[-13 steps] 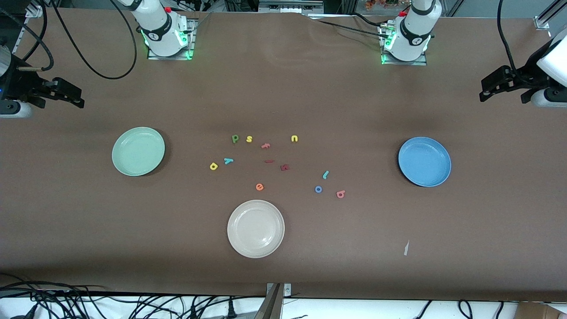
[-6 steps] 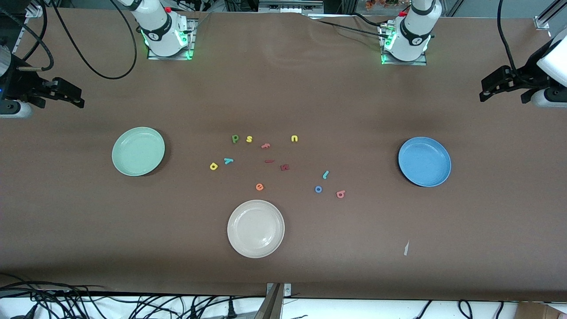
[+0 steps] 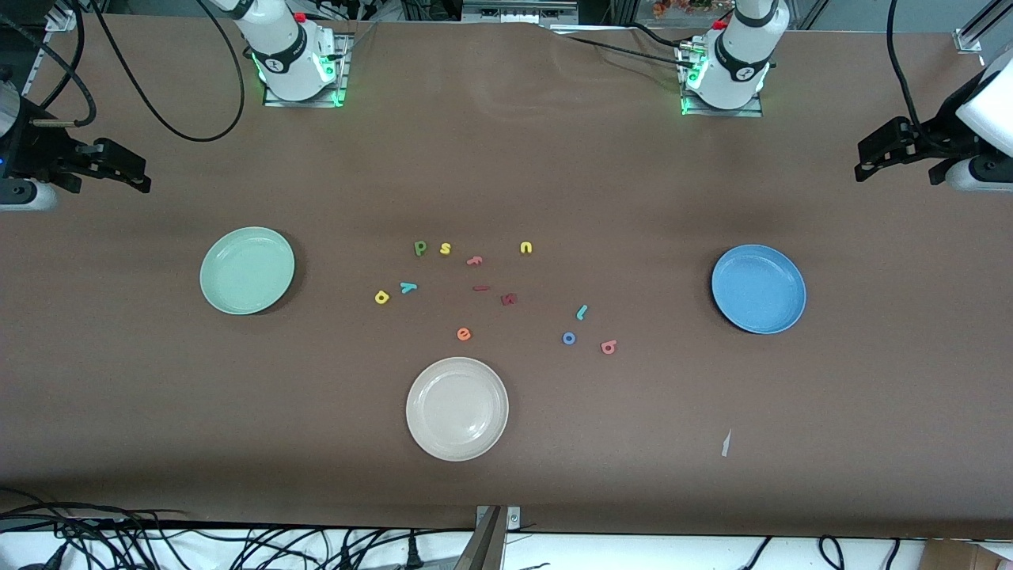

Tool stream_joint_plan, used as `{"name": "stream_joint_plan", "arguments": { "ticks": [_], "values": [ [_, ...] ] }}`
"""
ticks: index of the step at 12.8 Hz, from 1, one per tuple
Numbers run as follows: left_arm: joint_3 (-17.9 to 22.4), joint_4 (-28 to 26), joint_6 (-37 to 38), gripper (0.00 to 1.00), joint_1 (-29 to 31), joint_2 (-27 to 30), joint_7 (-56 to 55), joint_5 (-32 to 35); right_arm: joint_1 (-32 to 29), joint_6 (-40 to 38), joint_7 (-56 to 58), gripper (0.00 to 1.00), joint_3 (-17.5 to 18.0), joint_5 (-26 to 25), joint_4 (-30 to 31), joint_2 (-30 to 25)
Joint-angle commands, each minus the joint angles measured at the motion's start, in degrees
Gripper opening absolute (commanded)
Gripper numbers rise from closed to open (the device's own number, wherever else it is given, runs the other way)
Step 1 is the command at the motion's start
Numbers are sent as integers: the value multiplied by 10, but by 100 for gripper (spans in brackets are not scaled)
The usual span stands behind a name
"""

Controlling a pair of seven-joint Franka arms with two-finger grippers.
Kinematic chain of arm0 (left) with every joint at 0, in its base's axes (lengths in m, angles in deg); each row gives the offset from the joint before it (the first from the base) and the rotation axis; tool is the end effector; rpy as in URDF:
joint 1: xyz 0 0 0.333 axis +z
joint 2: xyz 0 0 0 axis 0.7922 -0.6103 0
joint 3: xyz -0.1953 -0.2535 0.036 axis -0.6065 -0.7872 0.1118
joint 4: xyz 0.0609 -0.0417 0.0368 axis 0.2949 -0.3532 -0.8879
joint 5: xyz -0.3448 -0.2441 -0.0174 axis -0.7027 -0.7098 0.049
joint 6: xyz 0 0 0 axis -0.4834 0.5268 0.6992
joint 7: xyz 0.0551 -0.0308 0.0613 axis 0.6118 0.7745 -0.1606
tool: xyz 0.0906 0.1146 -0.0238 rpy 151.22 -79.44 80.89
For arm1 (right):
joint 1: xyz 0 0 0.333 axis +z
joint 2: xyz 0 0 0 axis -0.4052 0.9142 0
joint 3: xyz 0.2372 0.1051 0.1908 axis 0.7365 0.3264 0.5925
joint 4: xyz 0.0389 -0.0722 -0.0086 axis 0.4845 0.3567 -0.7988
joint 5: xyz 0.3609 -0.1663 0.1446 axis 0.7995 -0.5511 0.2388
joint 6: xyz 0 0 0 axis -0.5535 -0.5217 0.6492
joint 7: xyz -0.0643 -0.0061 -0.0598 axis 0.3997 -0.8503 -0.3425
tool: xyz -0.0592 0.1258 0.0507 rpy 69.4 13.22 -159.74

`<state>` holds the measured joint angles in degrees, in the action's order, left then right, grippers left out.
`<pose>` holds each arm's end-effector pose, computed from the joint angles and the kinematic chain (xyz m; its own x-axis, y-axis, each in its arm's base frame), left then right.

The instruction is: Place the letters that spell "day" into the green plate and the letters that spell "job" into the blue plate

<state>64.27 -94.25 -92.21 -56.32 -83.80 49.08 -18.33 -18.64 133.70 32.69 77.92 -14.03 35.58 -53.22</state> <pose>0.5710 -0.0298 0.6092 0.9978 -0.0317 -0.0587 -0.0318 -0.9995 -0.0010 0.5806 0.0050 0.5641 0.9974 0.0194 -0.0697 0.0202 -0.9997 0.0112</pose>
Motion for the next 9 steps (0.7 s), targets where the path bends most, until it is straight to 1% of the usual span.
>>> {"name": "stream_joint_plan", "arguments": {
  "ticks": [1,9],
  "values": [
    [-2,18,13,100,-5,-7,-1,7,-2,-12,8,100,0,-6,-9,-1],
    [-2,18,13,100,-5,-7,-2,7,-2,-30,7,100,0,-6,-10,-3]
  ]
}}
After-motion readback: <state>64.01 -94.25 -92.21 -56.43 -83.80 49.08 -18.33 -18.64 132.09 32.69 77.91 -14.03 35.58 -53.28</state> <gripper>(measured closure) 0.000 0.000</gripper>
